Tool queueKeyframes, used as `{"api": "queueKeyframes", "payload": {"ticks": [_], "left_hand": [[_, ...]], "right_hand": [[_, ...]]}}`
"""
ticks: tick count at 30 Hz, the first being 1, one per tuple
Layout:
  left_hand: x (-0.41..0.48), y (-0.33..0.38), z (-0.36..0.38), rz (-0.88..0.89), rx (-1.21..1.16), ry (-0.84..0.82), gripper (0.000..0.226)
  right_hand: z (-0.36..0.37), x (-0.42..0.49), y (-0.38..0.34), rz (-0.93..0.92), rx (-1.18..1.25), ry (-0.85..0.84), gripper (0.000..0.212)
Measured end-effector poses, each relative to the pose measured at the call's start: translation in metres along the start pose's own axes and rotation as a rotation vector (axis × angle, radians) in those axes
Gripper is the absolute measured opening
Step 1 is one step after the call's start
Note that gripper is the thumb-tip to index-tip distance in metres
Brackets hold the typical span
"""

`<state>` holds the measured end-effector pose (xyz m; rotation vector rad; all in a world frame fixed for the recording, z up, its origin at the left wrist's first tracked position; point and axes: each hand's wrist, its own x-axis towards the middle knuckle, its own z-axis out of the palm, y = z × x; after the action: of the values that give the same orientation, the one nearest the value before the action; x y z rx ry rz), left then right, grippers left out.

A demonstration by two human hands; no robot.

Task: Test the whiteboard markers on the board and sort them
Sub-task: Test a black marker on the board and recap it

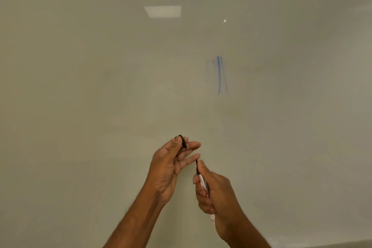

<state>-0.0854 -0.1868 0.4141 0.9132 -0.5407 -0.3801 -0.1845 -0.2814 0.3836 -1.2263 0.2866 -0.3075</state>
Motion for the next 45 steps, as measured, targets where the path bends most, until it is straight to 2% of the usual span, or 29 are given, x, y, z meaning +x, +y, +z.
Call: {"api": "queueKeyframes", "payload": {"ticks": [3, 5, 10, 12, 15, 17, 20, 25, 27, 31, 35, 39, 42, 45], "left_hand": [[0.011, 0.010, -0.001, 0.098, 0.096, 0.077, 0.034], [0.017, 0.014, 0.000, 0.175, 0.169, 0.112, 0.031], [0.034, 0.020, 0.002, 0.500, 0.528, 0.164, 0.023], [0.042, 0.023, 0.004, 0.626, 0.648, 0.185, 0.023], [0.059, 0.028, 0.005, 0.734, 0.726, 0.178, 0.026], [0.073, 0.030, 0.003, 0.777, 0.776, 0.168, 0.031], [0.092, 0.032, -0.002, 0.817, 0.841, 0.187, 0.037], [0.120, 0.038, -0.004, 0.939, 0.992, 0.193, 0.044], [0.132, 0.040, -0.005, 0.969, 1.067, 0.176, 0.048], [0.152, 0.039, -0.011, 1.034, 1.148, 0.158, 0.052], [0.164, 0.033, -0.017, 1.088, 1.160, 0.160, 0.051], [0.170, 0.030, -0.017, 1.185, 1.177, 0.177, 0.049], [0.173, 0.028, -0.019, 1.217, 1.207, 0.171, 0.048], [0.175, 0.028, -0.020, 1.230, 1.214, 0.176, 0.048]], "right_hand": [[-0.004, 0.003, -0.009, -0.036, 0.090, -0.103, 0.049], [-0.006, 0.005, -0.020, -0.113, 0.171, -0.182, 0.036], [-0.006, 0.014, -0.049, -0.413, 0.082, -0.066, 0.021], [-0.003, 0.018, -0.062, -0.410, 0.215, -0.090, 0.018], [-0.003, 0.025, -0.078, -0.335, 0.514, -0.224, 0.029], [-0.005, 0.032, -0.088, -0.356, 0.567, -0.259, 0.035], [-0.001, 0.043, -0.101, -0.485, 0.417, -0.186, 0.032], [0.018, 0.059, -0.124, -0.816, -0.083, 0.144, 0.035], [0.025, 0.069, -0.131, -0.909, -0.162, 0.258, 0.035], [0.028, 0.093, -0.140, -1.048, -0.232, 0.386, 0.012], [0.023, 0.118, -0.146, -1.171, -0.456, 0.539, 0.013], [0.022, 0.133, -0.151, -1.259, -0.575, 0.599, 0.022], [0.021, 0.139, -0.152, -1.275, -0.616, 0.614, 0.034], [0.019, 0.138, -0.149, -1.266, -0.626, 0.635, 0.036]]}}
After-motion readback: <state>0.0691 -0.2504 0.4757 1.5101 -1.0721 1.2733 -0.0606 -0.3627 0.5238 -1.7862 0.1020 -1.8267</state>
